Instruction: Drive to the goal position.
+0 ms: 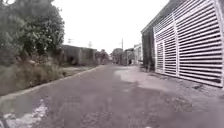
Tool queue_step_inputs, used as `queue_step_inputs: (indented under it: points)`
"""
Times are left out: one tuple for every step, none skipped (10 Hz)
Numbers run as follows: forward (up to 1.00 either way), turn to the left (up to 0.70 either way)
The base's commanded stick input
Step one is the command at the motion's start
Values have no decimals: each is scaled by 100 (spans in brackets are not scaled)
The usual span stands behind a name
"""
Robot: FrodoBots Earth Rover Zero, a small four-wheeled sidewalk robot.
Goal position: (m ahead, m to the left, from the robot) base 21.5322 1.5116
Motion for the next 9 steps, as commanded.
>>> queue_step_inputs:
  points:
    - [100,36]
    - [100,15]
    - [100,0]
    - [100,0]
    - [100,0]
    - [100,0]
    - [100,0]
    - [100,0]
    - [100,0]
